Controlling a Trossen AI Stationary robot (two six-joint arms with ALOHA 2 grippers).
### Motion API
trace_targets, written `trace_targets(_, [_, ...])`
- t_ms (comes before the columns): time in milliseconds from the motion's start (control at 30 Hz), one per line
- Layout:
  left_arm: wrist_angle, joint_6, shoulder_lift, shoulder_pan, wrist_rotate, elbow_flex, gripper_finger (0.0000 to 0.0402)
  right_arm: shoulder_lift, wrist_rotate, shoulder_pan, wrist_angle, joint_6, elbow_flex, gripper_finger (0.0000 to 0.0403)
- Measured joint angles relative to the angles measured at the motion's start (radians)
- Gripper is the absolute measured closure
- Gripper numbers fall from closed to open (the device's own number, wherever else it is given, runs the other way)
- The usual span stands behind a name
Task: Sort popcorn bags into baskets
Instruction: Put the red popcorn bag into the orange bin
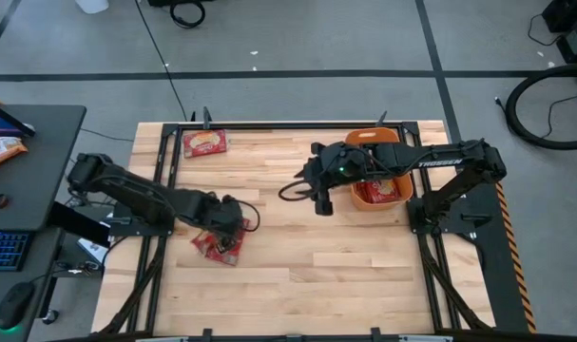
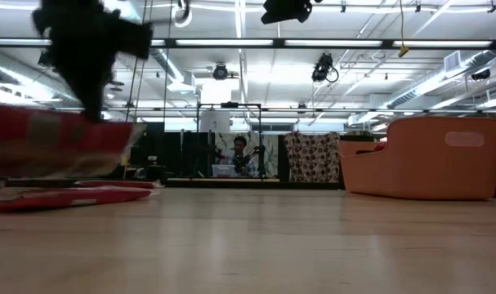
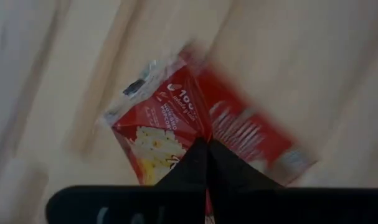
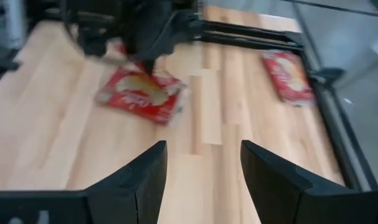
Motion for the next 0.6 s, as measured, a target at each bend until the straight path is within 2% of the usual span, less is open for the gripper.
trace_targets(133, [0.093, 0.162, -0.048, 0.009, -0.016, 0.073, 0.0398, 0.0, -0.06, -0.003, -0.001, -0.047, 0.0, 0.0195])
trace_targets(333, [0.289, 0.307, -0.059, 0.026, 0.008, 0.155, 0.0398, 0.007, -0.133, -0.004, 0.009, -0.037, 0.0, 0.0181])
trace_targets(500, [0.516, 0.42, -0.055, 0.037, 0.015, 0.162, 0.0398, 0.02, -0.234, -0.002, -0.001, -0.019, 0.0, 0.0168])
trace_targets(600, [0.582, 0.451, -0.057, 0.055, 0.032, 0.163, 0.0398, 0.02, -0.272, 0.008, 0.001, -0.055, 0.0, 0.0168])
